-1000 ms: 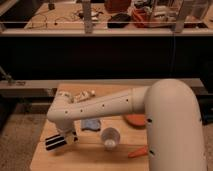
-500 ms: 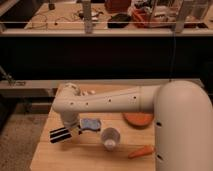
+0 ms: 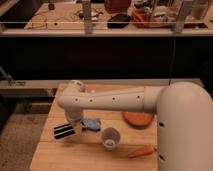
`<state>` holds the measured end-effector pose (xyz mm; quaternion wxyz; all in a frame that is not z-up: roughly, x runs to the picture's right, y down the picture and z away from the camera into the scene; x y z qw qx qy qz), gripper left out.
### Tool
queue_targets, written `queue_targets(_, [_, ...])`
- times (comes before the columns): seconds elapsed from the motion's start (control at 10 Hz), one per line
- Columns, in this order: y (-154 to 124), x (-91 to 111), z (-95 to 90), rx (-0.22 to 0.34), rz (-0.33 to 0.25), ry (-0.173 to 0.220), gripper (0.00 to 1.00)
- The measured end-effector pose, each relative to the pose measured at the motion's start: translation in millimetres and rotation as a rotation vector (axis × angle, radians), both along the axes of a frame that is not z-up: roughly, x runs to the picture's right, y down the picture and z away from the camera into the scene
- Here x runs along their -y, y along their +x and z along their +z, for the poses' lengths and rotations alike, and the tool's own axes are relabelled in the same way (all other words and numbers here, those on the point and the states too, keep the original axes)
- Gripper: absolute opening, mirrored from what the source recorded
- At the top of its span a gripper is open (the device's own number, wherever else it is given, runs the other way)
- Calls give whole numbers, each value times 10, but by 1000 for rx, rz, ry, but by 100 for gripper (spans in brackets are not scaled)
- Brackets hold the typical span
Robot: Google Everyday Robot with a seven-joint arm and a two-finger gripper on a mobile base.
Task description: Place the eraser on the white sponge
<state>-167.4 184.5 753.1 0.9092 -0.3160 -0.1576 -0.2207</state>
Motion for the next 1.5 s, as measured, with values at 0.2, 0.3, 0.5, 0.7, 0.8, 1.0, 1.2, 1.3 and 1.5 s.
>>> queue_targets(0.2, [-34,-16,44,-2,0,2,0])
queue_targets(0.3, [-34,-20,67,-3,2,1,0])
queue_targets(0.5, [4,-7,126,-4,5,0,0])
queue_targets(0.7, [-4,-8,142,-6,5,1,0])
queue_targets(0.8, [-20,-14,151,-6,5,1,0])
queue_targets(1.0, [43,-6,170,-14,9,2,0])
queue_targets(1.2, [60,-10,184,-15,7,1,0])
queue_targets(1.3, [56,-3,197,-17,8,2,0])
queue_targets(1.5, [75,6,217,-19,9,2,0])
